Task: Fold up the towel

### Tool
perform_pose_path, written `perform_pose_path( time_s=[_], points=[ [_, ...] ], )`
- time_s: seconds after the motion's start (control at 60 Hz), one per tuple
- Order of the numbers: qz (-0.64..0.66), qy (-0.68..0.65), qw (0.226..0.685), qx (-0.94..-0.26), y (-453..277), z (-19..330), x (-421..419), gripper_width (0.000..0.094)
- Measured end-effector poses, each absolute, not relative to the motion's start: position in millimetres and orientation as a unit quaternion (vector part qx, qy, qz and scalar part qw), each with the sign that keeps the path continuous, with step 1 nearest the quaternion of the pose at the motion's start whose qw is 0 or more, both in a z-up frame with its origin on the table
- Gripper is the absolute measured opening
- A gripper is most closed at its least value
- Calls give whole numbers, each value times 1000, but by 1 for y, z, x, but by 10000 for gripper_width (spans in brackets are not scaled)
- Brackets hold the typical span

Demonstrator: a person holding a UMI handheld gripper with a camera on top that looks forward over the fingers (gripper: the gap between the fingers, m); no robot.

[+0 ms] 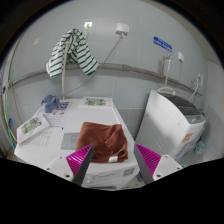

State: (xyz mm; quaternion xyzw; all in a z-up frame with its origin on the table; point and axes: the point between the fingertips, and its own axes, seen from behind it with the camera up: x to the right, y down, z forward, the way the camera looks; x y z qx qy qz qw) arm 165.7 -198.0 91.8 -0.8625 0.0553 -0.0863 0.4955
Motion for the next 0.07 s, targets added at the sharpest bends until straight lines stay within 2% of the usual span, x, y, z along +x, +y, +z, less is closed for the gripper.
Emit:
perform_pose_path(
  time_s=[0.067],
  points=[
    [-71,59,494,-865,-222,96,148,846]
  ],
)
